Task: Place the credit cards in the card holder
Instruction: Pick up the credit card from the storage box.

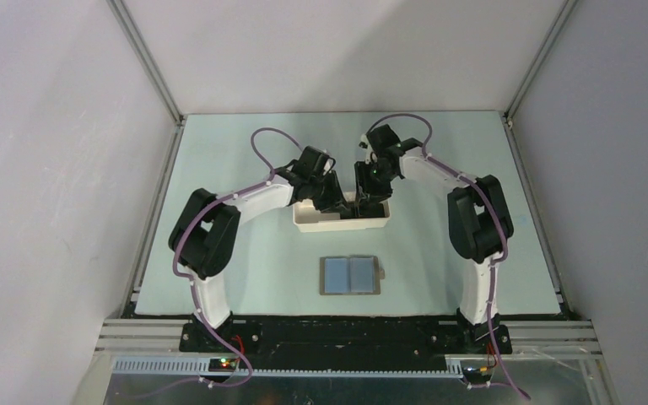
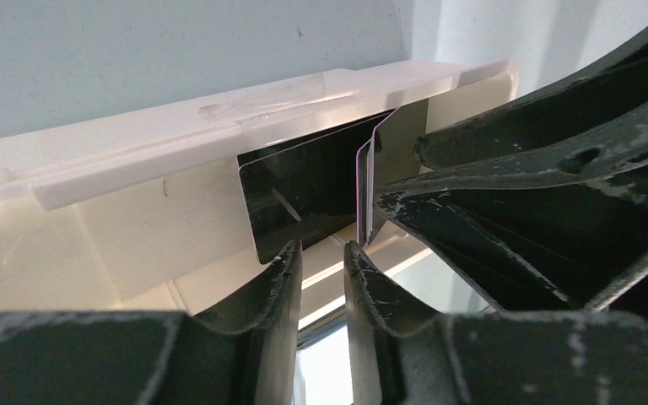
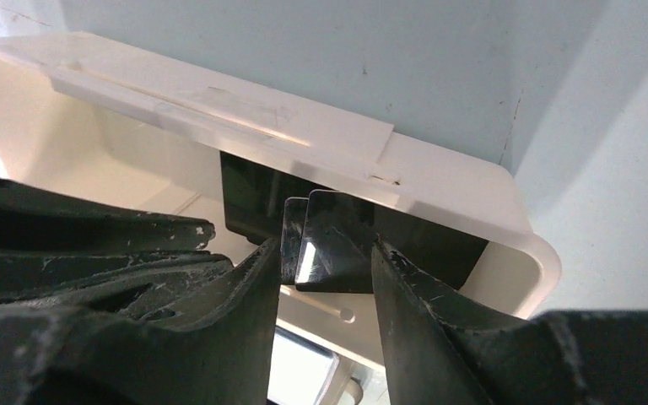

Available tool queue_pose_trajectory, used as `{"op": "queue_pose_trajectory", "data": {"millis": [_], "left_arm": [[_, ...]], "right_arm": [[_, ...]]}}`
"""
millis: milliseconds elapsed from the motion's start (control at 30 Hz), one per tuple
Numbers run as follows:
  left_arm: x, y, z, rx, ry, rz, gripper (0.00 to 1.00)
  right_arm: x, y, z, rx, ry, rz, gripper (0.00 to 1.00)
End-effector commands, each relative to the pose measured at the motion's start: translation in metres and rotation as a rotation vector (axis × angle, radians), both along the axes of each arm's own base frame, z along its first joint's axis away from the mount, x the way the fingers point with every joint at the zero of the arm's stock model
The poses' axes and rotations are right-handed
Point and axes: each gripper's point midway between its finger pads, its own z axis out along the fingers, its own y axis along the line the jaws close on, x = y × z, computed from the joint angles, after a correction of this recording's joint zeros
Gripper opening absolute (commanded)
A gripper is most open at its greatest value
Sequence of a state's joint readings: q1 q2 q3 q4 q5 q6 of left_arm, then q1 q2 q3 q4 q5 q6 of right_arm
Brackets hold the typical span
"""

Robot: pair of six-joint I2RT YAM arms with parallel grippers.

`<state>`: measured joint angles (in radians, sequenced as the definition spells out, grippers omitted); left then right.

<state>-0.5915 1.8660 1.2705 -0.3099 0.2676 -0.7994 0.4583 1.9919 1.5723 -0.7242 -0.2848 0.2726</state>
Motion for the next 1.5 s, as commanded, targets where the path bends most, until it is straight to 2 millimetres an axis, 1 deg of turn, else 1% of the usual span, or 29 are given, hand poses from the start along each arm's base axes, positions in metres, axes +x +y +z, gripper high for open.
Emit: {"op": "queue_pose_trajectory", "data": {"millis": [0, 133, 300, 500, 933, 1133, 1333, 1467], "left_arm": [[0.003, 0.001, 0.009, -0.003, -0.044, -0.023, 0.28], [0.001, 0.001, 0.004, 0.002, -0.035, -0.027, 0.27], [0.000, 0.001, -0.002, 0.008, -0.023, -0.031, 0.25], [0.000, 0.002, -0.004, 0.011, -0.021, -0.034, 0.24], [-0.002, 0.000, -0.011, 0.021, -0.007, -0.037, 0.22], [-0.003, 0.001, -0.016, 0.032, 0.003, -0.036, 0.19], [-0.006, 0.003, -0.024, 0.047, 0.019, -0.034, 0.12], [-0.006, 0.002, -0.027, 0.049, 0.029, -0.037, 0.10]], "right_arm": [[0.007, -0.006, -0.002, -0.105, -0.036, 0.017, 0.48], [0.006, -0.008, -0.008, -0.163, -0.047, 0.023, 0.45], [0.003, -0.008, -0.008, -0.171, -0.048, 0.024, 0.37], [0.003, -0.009, -0.009, -0.178, -0.047, 0.027, 0.28], [0.003, -0.025, 0.016, -0.202, -0.089, 0.002, 0.25], [0.005, -0.031, 0.027, -0.200, -0.107, -0.010, 0.24], [0.005, -0.039, 0.030, -0.192, -0.102, -0.024, 0.25], [0.004, -0.038, 0.029, -0.176, -0.086, -0.022, 0.25]]}}
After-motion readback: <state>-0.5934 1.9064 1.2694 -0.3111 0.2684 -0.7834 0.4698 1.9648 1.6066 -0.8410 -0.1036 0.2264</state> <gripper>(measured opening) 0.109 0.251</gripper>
